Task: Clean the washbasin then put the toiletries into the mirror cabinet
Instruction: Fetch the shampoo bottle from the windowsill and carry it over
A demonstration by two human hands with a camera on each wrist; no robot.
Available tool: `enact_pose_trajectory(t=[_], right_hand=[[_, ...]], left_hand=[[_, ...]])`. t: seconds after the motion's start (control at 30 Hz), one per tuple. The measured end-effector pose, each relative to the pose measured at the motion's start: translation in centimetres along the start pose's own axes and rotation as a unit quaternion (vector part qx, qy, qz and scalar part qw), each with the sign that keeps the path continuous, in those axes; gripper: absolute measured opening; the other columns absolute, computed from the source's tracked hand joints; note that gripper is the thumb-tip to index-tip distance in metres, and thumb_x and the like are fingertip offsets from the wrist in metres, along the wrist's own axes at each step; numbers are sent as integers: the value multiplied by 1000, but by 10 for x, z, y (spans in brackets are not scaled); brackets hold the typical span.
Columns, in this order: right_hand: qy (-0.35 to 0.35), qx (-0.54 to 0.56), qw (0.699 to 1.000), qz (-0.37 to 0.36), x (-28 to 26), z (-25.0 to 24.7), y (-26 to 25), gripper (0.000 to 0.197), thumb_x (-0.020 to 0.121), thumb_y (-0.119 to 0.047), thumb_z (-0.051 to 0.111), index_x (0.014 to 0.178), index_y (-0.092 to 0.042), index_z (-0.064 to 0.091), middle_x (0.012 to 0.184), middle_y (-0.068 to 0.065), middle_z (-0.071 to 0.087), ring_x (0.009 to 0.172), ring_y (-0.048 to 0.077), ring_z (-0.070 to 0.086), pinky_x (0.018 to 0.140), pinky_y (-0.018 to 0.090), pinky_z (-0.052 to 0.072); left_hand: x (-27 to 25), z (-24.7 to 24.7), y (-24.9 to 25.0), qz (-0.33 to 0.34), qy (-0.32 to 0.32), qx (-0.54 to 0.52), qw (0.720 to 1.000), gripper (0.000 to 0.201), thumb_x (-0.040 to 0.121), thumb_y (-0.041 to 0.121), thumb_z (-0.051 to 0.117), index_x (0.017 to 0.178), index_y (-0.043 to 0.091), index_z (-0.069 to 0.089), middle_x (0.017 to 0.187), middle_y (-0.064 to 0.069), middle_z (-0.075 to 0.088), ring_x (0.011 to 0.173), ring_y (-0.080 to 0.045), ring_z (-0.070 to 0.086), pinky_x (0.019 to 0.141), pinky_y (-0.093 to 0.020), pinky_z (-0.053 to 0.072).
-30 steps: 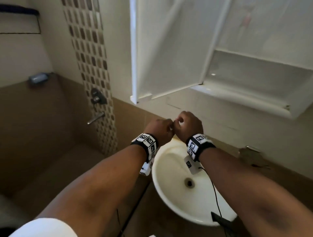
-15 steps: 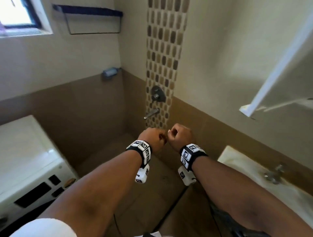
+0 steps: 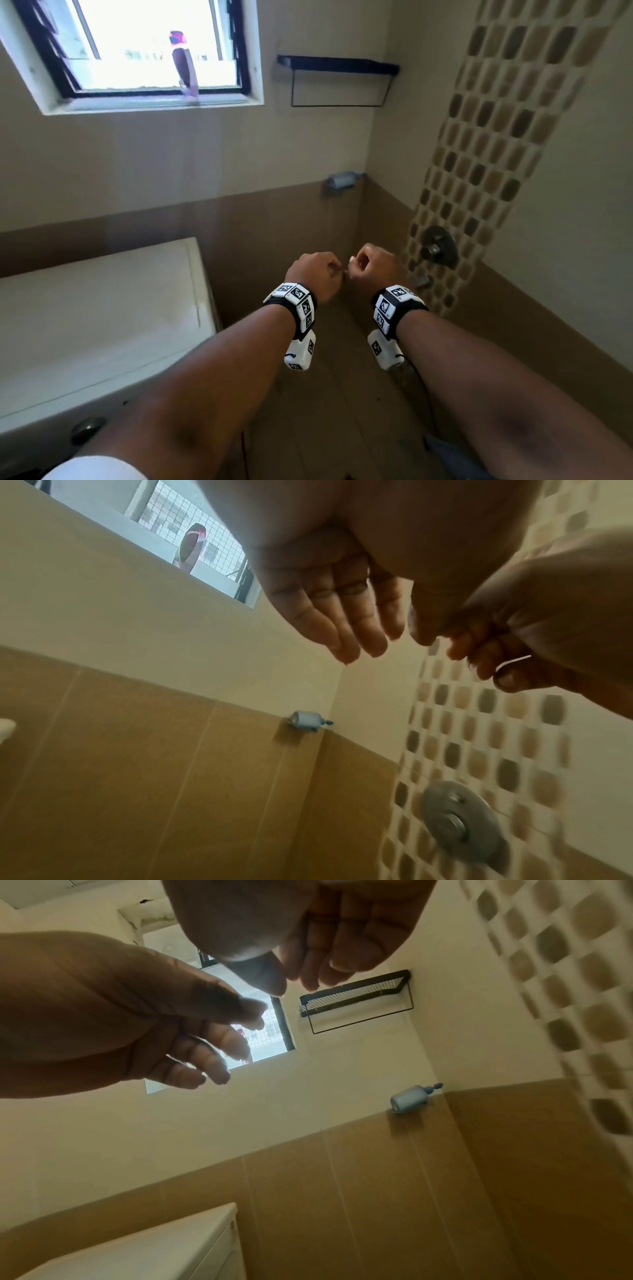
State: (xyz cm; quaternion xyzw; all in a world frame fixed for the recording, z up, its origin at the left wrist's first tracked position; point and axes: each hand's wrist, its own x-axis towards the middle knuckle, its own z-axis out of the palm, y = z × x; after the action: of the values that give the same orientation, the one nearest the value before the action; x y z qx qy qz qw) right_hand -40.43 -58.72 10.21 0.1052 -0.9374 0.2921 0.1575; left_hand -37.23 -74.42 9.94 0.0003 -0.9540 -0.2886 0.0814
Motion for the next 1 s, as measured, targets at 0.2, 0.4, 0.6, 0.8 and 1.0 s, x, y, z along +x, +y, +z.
enact_pose_trajectory(t=[0.2, 0.4, 0.6, 0.8, 1.0], right_hand=[[16, 36, 999, -35, 113, 42, 21, 25, 82, -37, 61, 66, -21, 51, 64, -8, 53, 62, 15, 54, 61, 30, 48], [22, 52, 998, -36, 209, 68, 60, 23, 83, -31, 64, 68, -15, 56, 68, -5, 58, 63, 15, 52, 58, 26, 39], [30, 61, 997, -30, 304, 114, 95, 13, 82, -24, 67, 76, -15, 60, 81, -1, 57, 68, 17, 53, 62, 27, 43], [-49, -3, 998, 39, 405, 162, 139, 56, 84, -29, 68, 136, -18, 50, 134, 9, 50, 119, 32, 52, 97, 36, 44], [-138, -42, 984, 104, 476, 203, 174, 90, 86, -27, 69, 158, -28, 15, 159, 10, 27, 142, 35, 32, 115, 44, 33]], left_hand=[[118, 1, -21, -26, 51, 9, 998, 16, 82, 51, 62, 87, 37, 68, 84, 10, 72, 75, -18, 68, 73, -35, 60], [221, 30, -28, -28, 90, -12, 995, 26, 98, 44, 55, 79, 28, 60, 75, 1, 67, 67, -23, 61, 63, -34, 53], [335, 60, -47, -20, 14, 19, 1000, 28, 92, 49, 60, 76, 26, 62, 82, 2, 71, 73, -22, 65, 67, -34, 57], [467, 86, -80, 23, -65, 14, 998, 36, 97, 40, 61, 120, 14, 68, 121, -5, 70, 108, -23, 64, 93, -27, 48], [573, 115, -121, 76, -86, 19, 993, 60, 89, 43, 73, 140, 17, 56, 145, -8, 54, 133, -30, 48, 109, -33, 39]])
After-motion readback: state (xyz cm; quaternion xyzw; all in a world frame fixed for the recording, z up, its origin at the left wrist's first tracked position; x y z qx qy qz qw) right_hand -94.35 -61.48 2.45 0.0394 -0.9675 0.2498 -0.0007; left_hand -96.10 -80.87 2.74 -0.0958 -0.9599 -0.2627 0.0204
